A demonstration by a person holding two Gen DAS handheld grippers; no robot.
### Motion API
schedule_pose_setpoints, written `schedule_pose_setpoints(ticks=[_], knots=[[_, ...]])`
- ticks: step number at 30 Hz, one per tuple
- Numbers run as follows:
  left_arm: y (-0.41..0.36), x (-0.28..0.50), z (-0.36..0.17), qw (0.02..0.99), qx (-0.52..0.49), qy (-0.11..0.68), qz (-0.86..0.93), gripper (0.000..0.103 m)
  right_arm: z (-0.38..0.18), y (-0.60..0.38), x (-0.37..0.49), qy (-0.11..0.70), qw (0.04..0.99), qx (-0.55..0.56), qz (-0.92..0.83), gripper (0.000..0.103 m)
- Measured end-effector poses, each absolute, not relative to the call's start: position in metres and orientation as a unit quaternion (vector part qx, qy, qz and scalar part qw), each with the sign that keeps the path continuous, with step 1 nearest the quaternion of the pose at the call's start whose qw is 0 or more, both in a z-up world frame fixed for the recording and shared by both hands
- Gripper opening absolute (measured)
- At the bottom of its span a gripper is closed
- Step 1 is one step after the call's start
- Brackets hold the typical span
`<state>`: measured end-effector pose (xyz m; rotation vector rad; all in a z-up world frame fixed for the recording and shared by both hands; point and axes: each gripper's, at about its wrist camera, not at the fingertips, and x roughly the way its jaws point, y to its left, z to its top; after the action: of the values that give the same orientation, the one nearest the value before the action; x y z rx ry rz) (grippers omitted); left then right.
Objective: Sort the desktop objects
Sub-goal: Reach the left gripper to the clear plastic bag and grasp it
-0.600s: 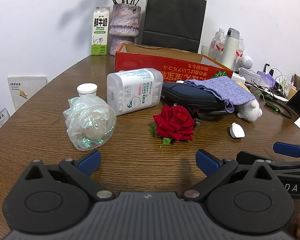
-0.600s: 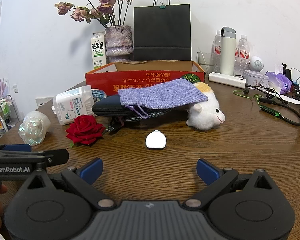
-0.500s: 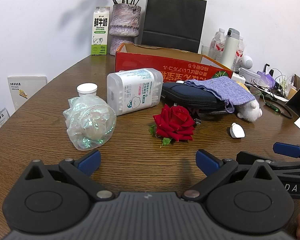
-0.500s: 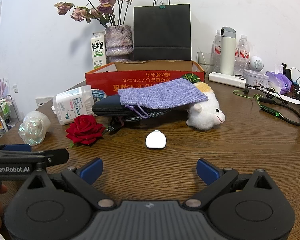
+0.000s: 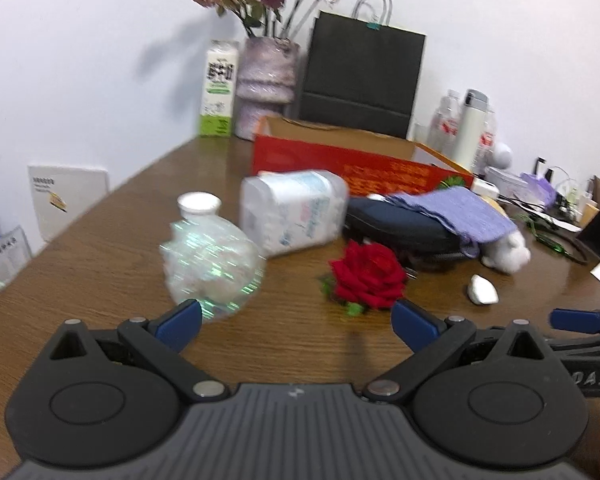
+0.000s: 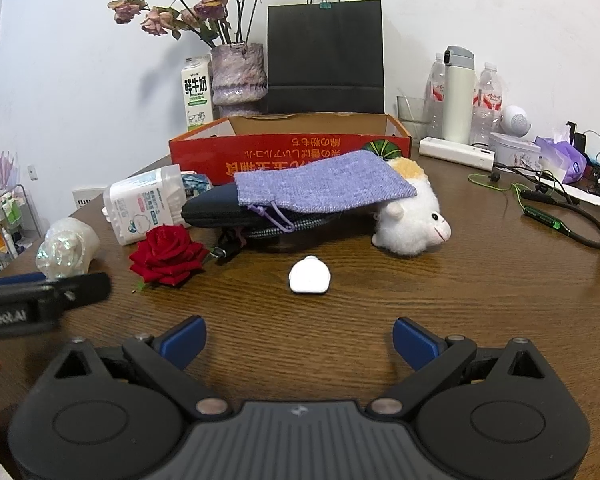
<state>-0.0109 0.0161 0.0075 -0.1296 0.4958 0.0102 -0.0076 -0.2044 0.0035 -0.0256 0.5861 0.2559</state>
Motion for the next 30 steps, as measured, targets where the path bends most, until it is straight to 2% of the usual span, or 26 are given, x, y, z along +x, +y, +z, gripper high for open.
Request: schedule_pose_setpoints(ticks=[7,12,15,18,21,22,24,26,30], knots=[[0.038,0.000,0.020,0.970,-0.062,0.231,0.036,0.103,0.011,-0.197,0.022,0.300,0.945,-0.038,0.128,0.090],[0.054,0.018,0.019,0.965,-0.071,0.248,0.048,0.099,0.008,-0.197,0.042,0.315,0.941,-0.032,0.119,0.077],[0.060,0.029,0.016,0.960,-0.073,0.266,0.053,0.088,0.006,-0.198,0.052,0.323,0.939,-0.029,0.116,0.066],[0.065,0.035,0.013,0.956,-0.082,0.277,0.051,0.085,0.005,-0.197,0.059,0.332,0.935,-0.028,0.121,0.060],[0.066,0.038,0.012,0.955,-0.087,0.280,0.045,0.077,0.003,-0.195,0.061,0.336,0.933,-0.033,0.122,0.046],[0.066,0.038,0.012,0.955,-0.086,0.280,0.043,0.070,0.003,-0.195,0.061,0.334,0.934,-0.035,0.123,0.043],[0.065,0.040,0.012,0.955,-0.085,0.283,0.038,0.056,0.004,-0.194,0.060,0.333,0.933,-0.035,0.131,0.026],[0.065,0.039,0.013,0.954,-0.089,0.283,0.034,0.050,0.005,-0.195,0.059,0.331,0.933,-0.032,0.139,0.026],[0.068,0.034,0.025,0.957,-0.106,0.269,0.021,0.048,0.012,-0.196,0.051,0.318,0.935,-0.030,0.153,0.026]])
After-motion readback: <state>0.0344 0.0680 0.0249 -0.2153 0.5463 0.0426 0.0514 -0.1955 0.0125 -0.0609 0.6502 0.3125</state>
